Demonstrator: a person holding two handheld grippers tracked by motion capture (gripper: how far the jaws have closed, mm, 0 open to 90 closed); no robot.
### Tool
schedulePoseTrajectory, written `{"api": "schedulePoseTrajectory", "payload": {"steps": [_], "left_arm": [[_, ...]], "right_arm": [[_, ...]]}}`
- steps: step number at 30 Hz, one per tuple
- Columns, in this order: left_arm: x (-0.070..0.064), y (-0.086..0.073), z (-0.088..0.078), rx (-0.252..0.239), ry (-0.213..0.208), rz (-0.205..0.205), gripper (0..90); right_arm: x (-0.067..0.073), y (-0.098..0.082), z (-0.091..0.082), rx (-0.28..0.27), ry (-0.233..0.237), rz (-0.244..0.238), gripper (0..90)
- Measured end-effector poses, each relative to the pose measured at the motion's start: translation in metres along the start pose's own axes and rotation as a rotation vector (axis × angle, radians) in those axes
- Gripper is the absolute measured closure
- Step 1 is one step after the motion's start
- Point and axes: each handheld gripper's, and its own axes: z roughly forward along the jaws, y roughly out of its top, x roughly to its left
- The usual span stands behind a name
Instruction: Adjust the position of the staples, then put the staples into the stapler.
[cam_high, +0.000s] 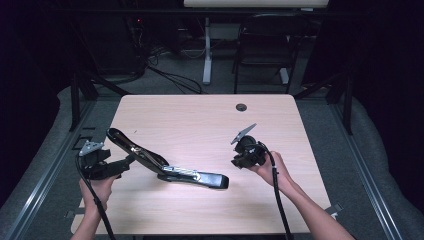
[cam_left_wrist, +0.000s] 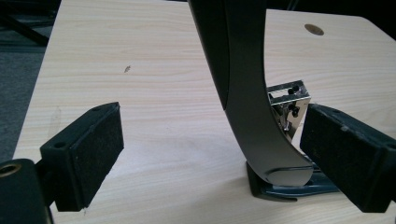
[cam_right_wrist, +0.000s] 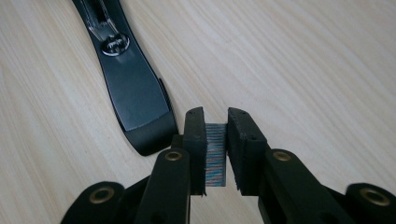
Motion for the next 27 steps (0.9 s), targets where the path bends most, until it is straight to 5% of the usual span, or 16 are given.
{"api": "schedulePoseTrajectory", "payload": {"steps": [27], "left_arm": [[-0.004, 0.004, -0.001, -0.048, -0.028, 0.004, 11.6]], "right_arm": [[0.012, 0.020, -0.012, -0.097, -0.004, -0.058, 78.5]]}}
